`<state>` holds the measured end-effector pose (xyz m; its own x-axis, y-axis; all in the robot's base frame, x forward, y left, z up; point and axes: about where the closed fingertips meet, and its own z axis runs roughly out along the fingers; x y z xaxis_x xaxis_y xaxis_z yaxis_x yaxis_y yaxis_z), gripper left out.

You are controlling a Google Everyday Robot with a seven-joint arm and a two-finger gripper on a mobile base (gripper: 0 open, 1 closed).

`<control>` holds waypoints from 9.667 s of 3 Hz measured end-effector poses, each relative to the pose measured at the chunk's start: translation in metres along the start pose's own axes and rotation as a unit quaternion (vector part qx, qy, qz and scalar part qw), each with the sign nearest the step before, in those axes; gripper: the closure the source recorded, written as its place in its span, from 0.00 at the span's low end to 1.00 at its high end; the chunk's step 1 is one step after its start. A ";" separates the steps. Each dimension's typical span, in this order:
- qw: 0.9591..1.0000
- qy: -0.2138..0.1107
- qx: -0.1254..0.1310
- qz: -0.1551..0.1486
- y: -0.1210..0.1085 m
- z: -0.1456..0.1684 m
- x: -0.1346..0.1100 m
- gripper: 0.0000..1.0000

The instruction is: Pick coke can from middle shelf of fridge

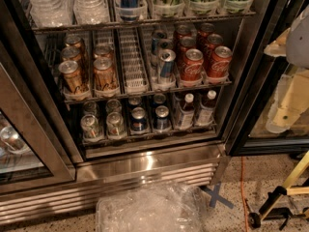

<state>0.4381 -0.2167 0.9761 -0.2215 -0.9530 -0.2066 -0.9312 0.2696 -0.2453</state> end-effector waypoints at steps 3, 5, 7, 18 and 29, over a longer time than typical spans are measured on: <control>0.992 -0.097 0.005 0.078 0.012 0.054 0.010 0.00; 0.989 -0.116 0.033 0.087 0.000 0.052 0.004 0.00; 0.975 -0.171 0.021 0.137 0.003 0.092 0.004 0.00; 0.793 -0.429 0.269 0.337 -0.173 0.195 -0.023 0.30; 0.740 -0.432 0.354 0.374 -0.256 0.213 -0.008 0.31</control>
Offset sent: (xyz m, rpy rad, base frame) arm 0.0047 -0.0050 -0.0531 0.2800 -0.0732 -0.1425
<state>0.7397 -0.2482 0.8390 -0.0460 -0.1388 -0.9893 -0.1878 0.9739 -0.1279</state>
